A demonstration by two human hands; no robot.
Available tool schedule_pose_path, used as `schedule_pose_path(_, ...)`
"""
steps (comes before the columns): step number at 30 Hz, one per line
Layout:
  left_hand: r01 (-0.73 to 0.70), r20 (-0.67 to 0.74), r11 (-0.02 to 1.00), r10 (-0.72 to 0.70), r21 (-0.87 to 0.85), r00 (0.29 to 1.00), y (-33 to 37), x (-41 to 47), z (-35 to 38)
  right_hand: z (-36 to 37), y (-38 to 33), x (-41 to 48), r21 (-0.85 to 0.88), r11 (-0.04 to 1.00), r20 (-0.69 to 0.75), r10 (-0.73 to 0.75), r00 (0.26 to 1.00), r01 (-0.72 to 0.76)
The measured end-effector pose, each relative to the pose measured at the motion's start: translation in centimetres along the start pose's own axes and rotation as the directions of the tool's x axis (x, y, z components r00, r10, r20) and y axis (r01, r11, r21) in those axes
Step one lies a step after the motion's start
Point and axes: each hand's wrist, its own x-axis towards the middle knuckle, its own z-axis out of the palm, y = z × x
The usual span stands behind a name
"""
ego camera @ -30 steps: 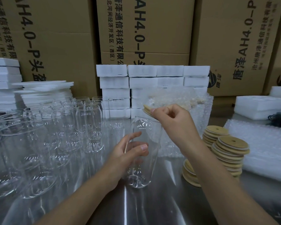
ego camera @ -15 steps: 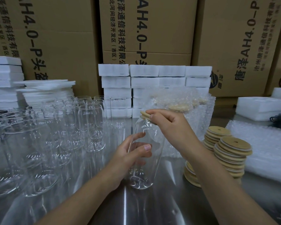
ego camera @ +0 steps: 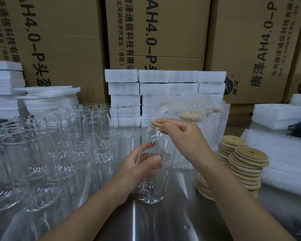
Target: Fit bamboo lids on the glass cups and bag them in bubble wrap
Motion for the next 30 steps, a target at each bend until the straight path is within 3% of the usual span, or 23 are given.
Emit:
schedule_pose_path(16, -0.002, -0.022, 1.000, 0.001, -0.015, 1.000, -0.5, 0.4, -0.3, -0.1, 0.2, -0.2, -0.066, 0.997, 0.022, 0.027, 0.999, -0.026)
schedule_pose_path(19, -0.001, -0.027, 1.000, 0.000, -0.009, 1.000, -0.5, 0.4, -0.3, -1.1, -0.2, -0.7, -0.160, 0.987, -0.003, -0.018, 1.000, 0.018)
schedule_pose_path(23, -0.015, -0.025, 1.000, 0.014, -0.012, 1.000, -0.3, 0.3, -0.3, -5.3, -1.3, -0.7, -0.334, 0.942, -0.148, -0.095, 0.984, 0.040)
schedule_pose_path(27, -0.012, -0.040, 1.000, 0.010, -0.027, 0.999, -0.4, 0.4, -0.3, -12.0, -1.3, 0.6, -0.519, 0.847, -0.353, -0.089, 0.931, -0.116)
schedule_pose_path(30, -0.006, -0.040, 1.000, 0.004, -0.030, 0.999, -0.6, 0.4, -0.5, -16.3, 0.6, 2.0, -0.605, 0.701, -0.436, 0.107, 0.894, -0.379)
